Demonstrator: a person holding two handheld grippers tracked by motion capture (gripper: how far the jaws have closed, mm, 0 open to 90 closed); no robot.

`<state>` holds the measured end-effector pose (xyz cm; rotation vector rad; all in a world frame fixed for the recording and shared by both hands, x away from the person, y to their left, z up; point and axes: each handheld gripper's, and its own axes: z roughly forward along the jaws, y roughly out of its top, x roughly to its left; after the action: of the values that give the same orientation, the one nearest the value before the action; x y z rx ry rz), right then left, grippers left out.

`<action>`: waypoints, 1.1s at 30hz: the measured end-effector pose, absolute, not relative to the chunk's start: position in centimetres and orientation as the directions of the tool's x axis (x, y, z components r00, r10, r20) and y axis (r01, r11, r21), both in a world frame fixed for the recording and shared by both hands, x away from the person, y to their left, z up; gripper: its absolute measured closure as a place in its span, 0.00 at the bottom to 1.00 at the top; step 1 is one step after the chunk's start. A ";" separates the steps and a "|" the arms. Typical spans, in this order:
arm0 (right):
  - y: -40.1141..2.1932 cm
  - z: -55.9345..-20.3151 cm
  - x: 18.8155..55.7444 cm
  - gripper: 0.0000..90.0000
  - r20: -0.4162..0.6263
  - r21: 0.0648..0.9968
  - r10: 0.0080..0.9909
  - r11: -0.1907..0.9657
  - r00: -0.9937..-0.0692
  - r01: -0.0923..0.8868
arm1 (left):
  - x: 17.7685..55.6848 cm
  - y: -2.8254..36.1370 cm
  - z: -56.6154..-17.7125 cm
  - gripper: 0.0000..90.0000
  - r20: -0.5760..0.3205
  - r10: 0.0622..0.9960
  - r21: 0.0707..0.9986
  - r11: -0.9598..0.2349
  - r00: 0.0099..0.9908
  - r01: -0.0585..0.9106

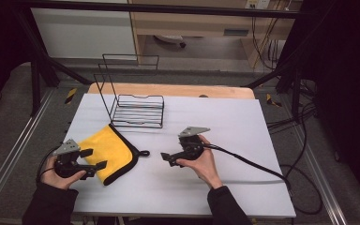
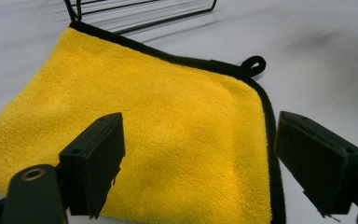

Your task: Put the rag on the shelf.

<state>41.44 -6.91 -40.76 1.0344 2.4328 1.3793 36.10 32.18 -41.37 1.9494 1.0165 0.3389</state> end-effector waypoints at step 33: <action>6.5 -45.0 45.2 0.66 0.201 0.696 0.532 0.513 -0.822 0.502 | 36.4 32.5 -42.0 0.09 -0.116 0.773 0.799 -0.301 0.624 0.521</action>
<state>45.22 6.50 -45.01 0.9228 2.6991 1.2221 36.39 32.51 -41.96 1.9807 1.0186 0.3671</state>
